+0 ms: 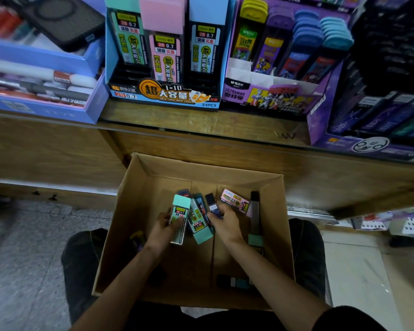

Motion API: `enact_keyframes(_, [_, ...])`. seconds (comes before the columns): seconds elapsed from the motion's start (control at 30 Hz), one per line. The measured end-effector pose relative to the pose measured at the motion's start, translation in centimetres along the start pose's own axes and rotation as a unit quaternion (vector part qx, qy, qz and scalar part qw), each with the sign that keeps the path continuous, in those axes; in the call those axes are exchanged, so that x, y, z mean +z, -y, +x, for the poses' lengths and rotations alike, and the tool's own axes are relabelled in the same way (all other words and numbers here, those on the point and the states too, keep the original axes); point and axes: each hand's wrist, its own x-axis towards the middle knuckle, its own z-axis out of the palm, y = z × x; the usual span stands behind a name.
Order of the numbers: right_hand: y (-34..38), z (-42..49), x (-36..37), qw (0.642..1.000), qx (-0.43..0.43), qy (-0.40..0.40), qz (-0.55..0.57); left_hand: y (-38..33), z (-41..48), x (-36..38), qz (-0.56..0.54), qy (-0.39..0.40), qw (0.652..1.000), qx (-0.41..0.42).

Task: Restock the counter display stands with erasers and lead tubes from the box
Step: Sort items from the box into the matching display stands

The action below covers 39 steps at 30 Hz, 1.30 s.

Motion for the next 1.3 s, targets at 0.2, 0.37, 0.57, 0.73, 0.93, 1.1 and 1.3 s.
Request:
enact_keyframes(0.2, [4.6,-3.6,-3.1,0.992,-0.094,0.057,0.065,-4.0,-2.5,0.8,-0.014,0.066,0.994,0.083])
enact_keyframes(0.37, [8.6,-6.2,-7.0,0.979,-0.192,0.048,0.051,-8.5,-5.6,1.8,-0.005,0.073,0.984,0.162])
enact_keyframes(0.57, [13.7,-7.6,-11.9,0.944,-0.328,-0.040,-0.011,-13.2,-8.6,2.4,0.012,0.071,0.966,0.248])
enact_keyframes(0.73, [17.1,-9.2,-16.8,0.905,-0.411,-0.108,0.002,-14.2,-9.8,3.2,0.026,0.073,0.965,0.251])
enact_keyframes(0.93, [17.5,-9.9,-23.3,0.868,-0.441,-0.229,0.011,-14.8,-10.8,4.8,0.041,0.091,0.949,0.298])
enact_keyframes(1.1, [17.5,-9.5,-26.7,0.844,-0.455,-0.284,0.021,-15.9,-11.3,6.0,0.041,0.098,0.943,0.315])
enact_keyframes(1.3, [17.2,-8.5,-26.3,0.863,-0.445,-0.238,-0.035,-15.9,-11.6,6.4,0.055,0.086,0.941,0.321])
